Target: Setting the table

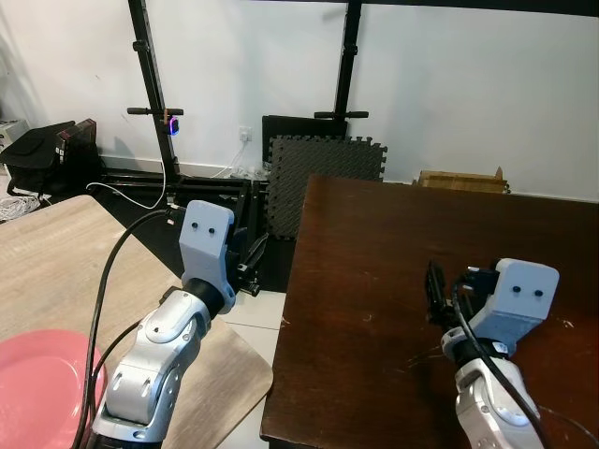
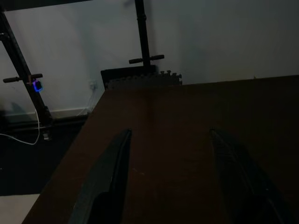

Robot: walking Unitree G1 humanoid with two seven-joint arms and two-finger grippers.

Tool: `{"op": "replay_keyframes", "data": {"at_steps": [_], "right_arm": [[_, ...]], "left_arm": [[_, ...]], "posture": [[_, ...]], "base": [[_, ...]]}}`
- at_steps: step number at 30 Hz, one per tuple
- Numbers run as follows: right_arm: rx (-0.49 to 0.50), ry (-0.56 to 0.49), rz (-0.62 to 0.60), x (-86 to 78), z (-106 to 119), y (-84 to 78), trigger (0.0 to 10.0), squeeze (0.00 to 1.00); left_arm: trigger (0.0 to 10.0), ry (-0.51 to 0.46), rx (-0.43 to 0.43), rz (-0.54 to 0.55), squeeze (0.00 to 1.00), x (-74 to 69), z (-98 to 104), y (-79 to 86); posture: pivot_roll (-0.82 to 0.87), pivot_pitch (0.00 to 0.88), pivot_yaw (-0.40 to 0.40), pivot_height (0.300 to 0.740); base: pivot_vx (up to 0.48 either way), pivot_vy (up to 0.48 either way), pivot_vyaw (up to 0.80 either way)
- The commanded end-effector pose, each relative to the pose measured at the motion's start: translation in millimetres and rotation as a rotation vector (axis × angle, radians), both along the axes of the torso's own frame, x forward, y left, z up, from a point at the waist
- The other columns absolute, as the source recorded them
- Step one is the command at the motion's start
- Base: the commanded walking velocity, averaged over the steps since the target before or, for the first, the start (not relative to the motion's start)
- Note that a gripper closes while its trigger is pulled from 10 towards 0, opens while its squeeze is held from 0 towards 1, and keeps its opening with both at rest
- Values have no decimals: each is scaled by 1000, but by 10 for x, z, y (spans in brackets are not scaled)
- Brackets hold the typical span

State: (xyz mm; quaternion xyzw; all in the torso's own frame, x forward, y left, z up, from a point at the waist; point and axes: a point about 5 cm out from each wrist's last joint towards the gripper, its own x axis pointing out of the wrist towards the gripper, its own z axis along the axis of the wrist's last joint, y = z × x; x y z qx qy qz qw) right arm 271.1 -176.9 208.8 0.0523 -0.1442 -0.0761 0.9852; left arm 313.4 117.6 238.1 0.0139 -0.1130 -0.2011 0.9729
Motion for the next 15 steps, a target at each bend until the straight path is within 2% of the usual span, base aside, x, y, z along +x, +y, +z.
{"op": "replay_keyframes", "data": {"at_steps": [1, 6, 15], "right_arm": [[-9, 6, -5, 12, -27, -8, 10000, 0], [-6, 0, 9, 28, -14, 29, 10000, 0], [-10, 4, 0, 37, -42, -2, 10000, 0]], "left_arm": [[10000, 3, 12, -1, 0, -17, -36, -15], [10000, -1, 14, 5, 0, -14, -28, 1], [10000, -7, 19, -6, 0, -9, -31, -27]], "posture": [[22, 11, 9, 740], [22, 6, 10, 740], [24, 0, 15, 740]], "base": [[0, 0, 0], [0, 0, 0], [0, 0, 0]]}}
